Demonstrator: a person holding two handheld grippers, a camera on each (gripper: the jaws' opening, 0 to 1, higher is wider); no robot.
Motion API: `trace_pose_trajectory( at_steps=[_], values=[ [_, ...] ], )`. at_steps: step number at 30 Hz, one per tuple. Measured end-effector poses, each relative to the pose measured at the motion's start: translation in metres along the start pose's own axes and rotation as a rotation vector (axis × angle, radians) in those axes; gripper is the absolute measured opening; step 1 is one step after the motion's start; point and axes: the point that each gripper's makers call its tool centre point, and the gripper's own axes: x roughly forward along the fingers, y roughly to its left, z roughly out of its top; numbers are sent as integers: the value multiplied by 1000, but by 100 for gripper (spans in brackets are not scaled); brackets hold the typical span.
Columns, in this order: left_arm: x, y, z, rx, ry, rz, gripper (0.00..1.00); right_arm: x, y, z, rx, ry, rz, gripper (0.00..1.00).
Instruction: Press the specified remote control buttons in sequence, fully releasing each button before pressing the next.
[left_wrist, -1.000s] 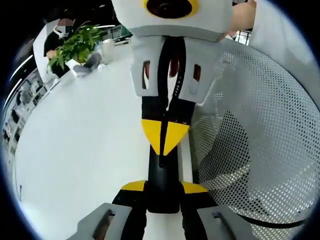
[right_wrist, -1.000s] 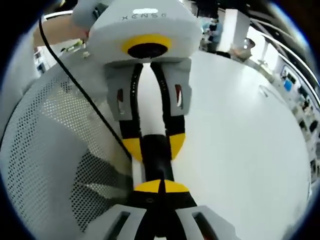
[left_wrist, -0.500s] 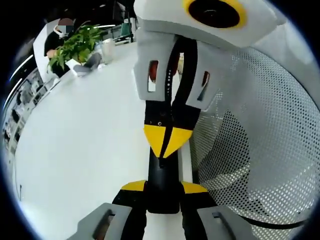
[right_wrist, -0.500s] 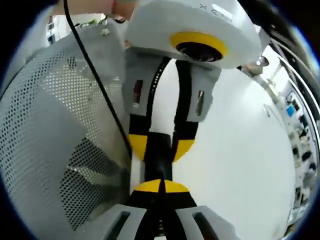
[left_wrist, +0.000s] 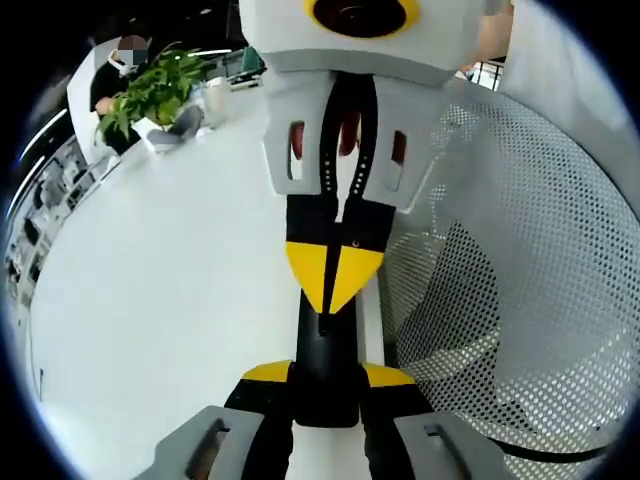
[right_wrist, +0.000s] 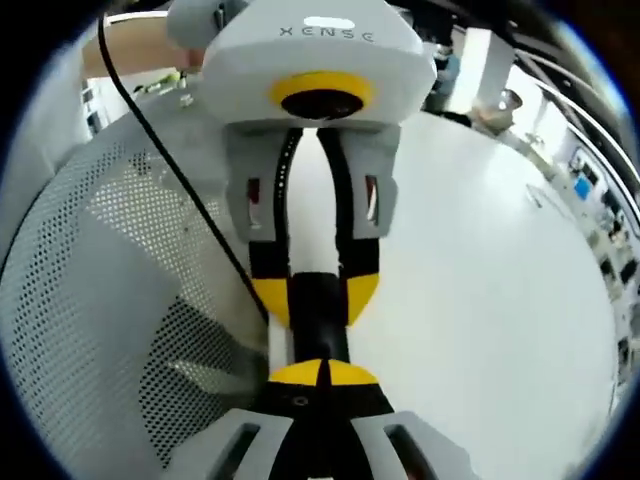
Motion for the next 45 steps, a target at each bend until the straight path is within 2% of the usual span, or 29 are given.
trace_pose_trajectory(
  at_steps=[6, 11, 22, 24, 30, 34, 36, 41, 45],
  values=[
    [0, 0, 0, 0, 3, 0, 24, 2, 1, 0, -33, 7, 9, 0],
    [1, 0, 0, 0, -2, -3, 24, 4, 1, 0, -77, 50, 16, 0],
    [1, 0, 0, 3, -9, -7, 24, 6, 0, 0, -75, 100, 20, 0],
    [0, 0, 0, 1, -19, -8, 24, 6, -1, 1, -99, 87, 3, 0],
    [0, 0, 0, 3, -13, -6, 24, 6, -2, 2, -75, 75, -24, 0],
    [0, 0, 0, -1, -13, -4, 24, 5, -1, 3, 8, -1, -7, 0],
    [0, -1, 1, -3, -19, -4, 24, 2, -2, 2, 35, -17, -3, 0],
    [0, -1, 1, 3, -30, -11, 24, 3, 5, 3, 7, -18, -12, 0],
    [0, -1, 1, 3, -21, -10, 24, 5, 1, 6, -10, -23, -9, 0]
  ],
)
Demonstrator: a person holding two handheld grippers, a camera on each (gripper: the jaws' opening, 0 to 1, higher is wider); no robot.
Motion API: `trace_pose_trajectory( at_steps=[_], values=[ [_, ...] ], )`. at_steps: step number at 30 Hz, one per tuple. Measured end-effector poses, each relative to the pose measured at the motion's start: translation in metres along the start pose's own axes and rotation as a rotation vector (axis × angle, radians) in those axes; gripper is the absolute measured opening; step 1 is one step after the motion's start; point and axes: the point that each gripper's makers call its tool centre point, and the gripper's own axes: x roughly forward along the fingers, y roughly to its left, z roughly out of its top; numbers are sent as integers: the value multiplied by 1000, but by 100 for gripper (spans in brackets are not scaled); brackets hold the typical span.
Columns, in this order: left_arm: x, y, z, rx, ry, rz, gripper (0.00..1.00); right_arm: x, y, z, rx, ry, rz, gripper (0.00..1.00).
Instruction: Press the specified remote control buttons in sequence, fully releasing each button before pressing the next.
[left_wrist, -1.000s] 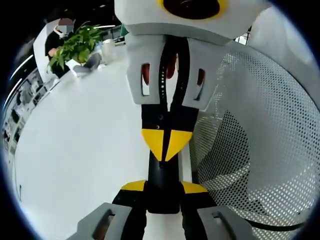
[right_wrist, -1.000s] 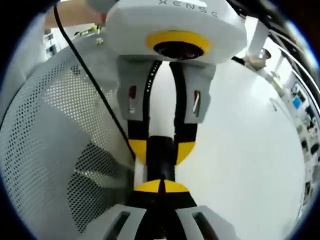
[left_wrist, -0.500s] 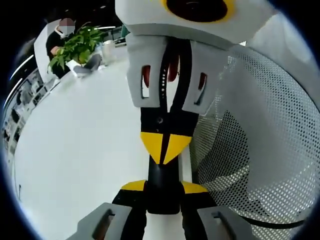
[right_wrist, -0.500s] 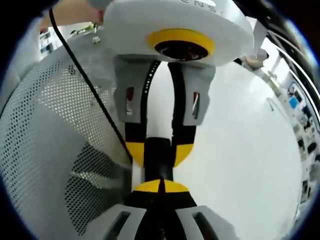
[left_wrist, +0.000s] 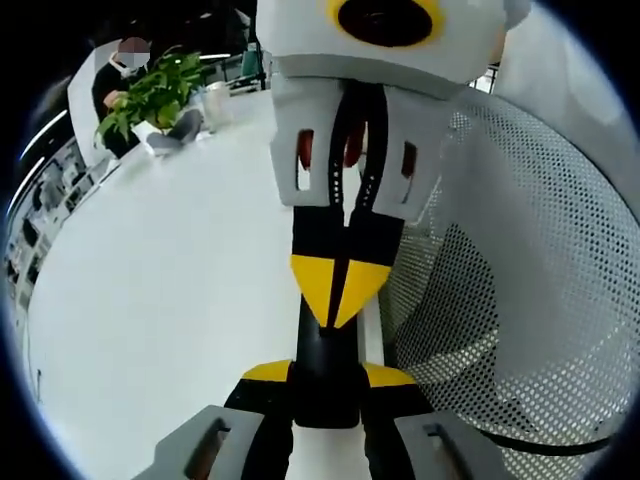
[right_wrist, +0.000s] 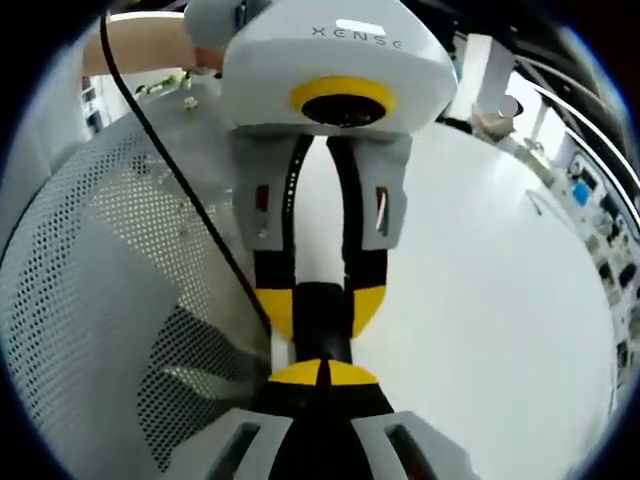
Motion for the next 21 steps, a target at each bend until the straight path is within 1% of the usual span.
trace_pose_trajectory(
  at_steps=[3, 5, 7, 12, 14, 18, 21],
  values=[
    [0, 0, 0, -2, 4, 1, 24, 1, -1, 2, 3, -7, 4, 0],
    [0, 0, 0, -2, 6, 2, 24, 2, 0, 2, -47, 2, 4, 0],
    [0, 0, 0, -1, 3, 1, 24, 2, 0, 2, -75, 6, 6, 0],
    [0, 0, 0, 0, 12, 1, 24, 2, 0, 2, -100, 20, 20, 0],
    [0, 0, 0, -2, 14, 2, 24, 3, 1, 2, -103, 30, 18, 0],
    [0, -1, 0, -13, 12, 10, 24, 3, 2, 1, -153, 55, 13, 0],
    [0, -1, 0, -20, 14, 14, 24, 3, 2, 1, -160, 60, 9, 0]
  ],
)
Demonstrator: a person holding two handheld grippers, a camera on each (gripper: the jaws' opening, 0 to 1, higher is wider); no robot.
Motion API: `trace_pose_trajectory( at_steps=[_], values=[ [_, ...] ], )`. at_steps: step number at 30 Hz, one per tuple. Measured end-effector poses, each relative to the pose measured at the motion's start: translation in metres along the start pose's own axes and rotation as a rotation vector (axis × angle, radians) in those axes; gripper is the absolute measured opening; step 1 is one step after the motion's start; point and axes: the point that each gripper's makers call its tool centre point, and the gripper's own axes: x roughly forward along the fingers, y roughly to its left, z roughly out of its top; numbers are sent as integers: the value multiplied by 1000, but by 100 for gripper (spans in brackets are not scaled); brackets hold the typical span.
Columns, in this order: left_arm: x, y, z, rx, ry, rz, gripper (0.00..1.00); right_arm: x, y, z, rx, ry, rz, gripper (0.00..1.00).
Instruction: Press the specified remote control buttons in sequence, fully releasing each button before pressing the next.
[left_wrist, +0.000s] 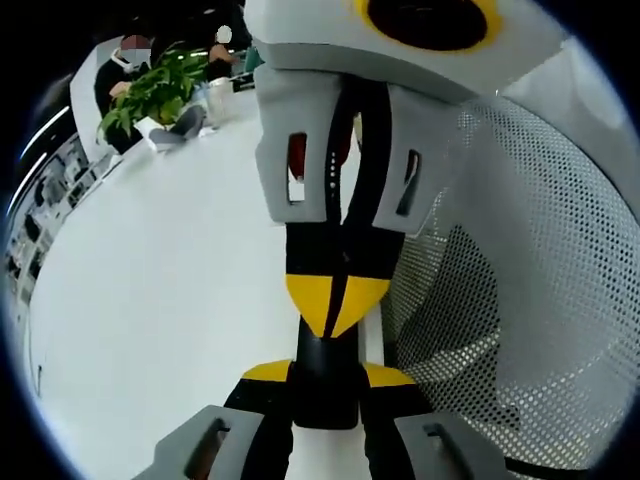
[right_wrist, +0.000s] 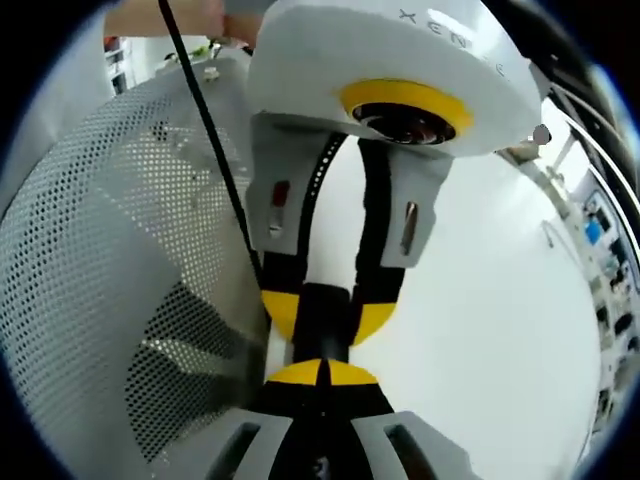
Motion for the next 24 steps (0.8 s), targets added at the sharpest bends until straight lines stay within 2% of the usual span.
trace_pose_trajectory(
  at_steps=[6, 24],
  values=[
    [0, 0, 1, -26, -6, 23, 25, 0, 0, 0, 8, -3, -7, 0],
    [0, 0, 1, -20, -5, 19, 25, -1, 0, 0, 54, -8, 0, 0]
  ],
)
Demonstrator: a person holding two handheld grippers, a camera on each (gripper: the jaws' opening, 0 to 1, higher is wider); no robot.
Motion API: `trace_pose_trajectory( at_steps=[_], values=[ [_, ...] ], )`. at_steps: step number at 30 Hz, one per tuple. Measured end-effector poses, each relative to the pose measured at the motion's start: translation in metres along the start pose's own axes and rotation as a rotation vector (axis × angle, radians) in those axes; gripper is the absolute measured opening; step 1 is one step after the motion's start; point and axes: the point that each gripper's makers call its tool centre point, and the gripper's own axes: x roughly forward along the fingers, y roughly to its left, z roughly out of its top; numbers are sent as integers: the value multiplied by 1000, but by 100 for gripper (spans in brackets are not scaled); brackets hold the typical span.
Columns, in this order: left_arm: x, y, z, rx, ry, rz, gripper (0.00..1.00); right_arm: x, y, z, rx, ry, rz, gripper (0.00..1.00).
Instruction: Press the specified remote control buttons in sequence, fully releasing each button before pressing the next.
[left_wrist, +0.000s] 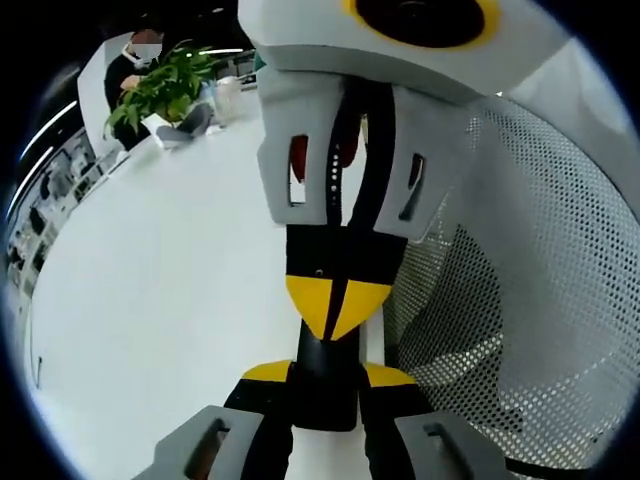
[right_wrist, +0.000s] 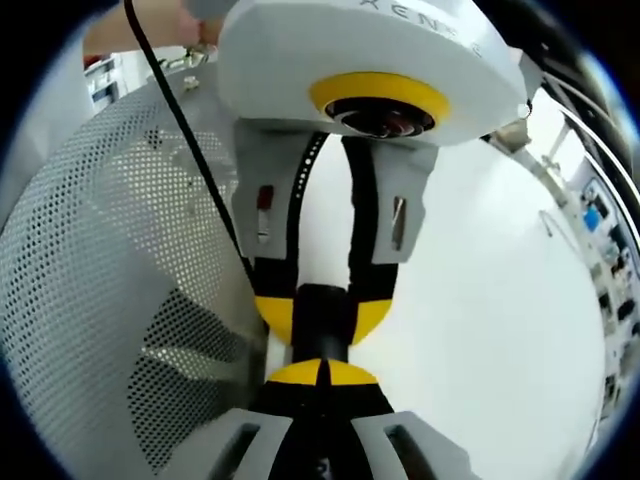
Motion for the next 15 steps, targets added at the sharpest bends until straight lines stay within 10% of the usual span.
trace_pose_trajectory(
  at_steps=[15],
  values=[
    [0, 1, 0, -9, -1, 4, 25, -2, -1, 0, 26, -96, -23, 0]
  ],
)
